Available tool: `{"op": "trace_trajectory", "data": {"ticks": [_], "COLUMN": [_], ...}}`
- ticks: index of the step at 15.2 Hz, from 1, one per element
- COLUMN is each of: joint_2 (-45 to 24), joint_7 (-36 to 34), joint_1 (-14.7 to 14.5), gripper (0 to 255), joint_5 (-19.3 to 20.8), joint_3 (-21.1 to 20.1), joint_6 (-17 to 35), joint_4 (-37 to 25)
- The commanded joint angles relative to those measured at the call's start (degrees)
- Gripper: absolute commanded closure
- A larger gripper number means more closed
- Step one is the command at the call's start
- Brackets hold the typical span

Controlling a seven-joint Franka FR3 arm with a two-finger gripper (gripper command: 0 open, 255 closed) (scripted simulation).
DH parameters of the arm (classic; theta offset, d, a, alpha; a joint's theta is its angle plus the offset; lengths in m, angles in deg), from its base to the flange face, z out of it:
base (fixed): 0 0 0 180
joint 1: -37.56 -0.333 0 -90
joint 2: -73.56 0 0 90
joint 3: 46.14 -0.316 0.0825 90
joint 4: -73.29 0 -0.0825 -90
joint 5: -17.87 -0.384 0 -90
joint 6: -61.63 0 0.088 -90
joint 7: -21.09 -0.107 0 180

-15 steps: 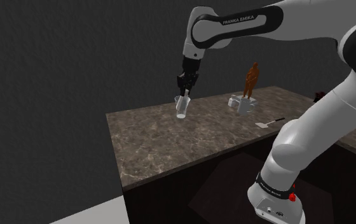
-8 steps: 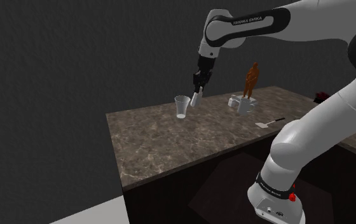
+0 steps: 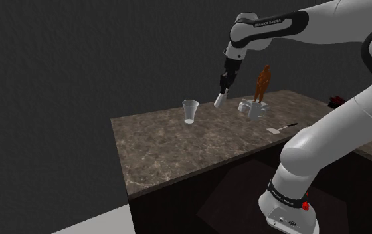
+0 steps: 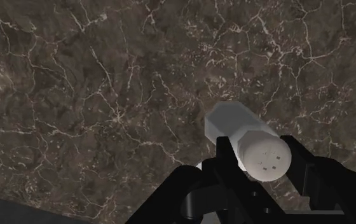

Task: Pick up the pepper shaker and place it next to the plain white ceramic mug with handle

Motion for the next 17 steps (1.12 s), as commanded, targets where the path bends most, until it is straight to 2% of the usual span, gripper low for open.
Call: {"op": "trace_trajectory", "data": {"ticks": [1, 10, 17], "joint_2": [-0.18, -5.49, -13.46], "joint_7": [2.72, 15.93, 27.19], "joint_1": [0.96, 4.73, 6.94], "gripper": [255, 255, 255], "joint_5": [0.70, 2.37, 0.63], "joint_3": [2.00, 11.91, 19.92], "joint_6": [-0.43, -1.75, -3.10], "joint_4": [-0.50, -6.63, -14.98]}}
